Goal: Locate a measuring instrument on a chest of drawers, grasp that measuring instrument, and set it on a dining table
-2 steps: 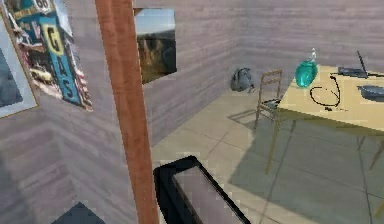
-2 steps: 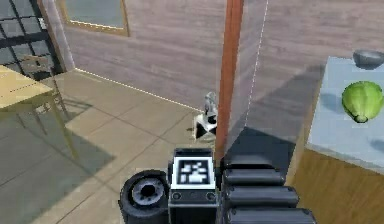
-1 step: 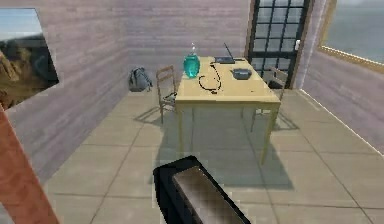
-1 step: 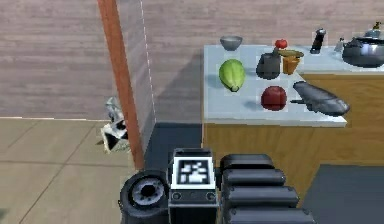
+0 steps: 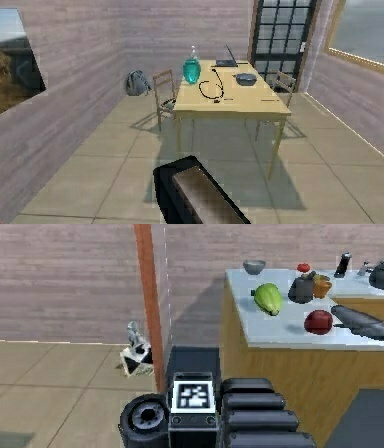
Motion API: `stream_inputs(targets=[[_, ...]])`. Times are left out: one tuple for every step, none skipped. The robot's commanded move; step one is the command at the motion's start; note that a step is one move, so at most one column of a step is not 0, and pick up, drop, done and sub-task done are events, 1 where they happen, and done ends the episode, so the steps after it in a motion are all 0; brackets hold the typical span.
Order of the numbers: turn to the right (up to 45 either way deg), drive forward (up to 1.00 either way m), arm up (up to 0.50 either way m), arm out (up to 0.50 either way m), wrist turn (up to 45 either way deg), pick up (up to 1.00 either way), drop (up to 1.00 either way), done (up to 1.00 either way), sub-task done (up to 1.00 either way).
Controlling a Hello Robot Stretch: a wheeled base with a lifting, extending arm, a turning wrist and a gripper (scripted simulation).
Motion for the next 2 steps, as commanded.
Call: stream_inputs(targets=[[45.0,0.0,0.0,0.0,0.0,0.0,0.0,0.0,0.0],[45.0,0.0,0.0,0.0,0.0,0.0,0.0,0.0,0.0]])
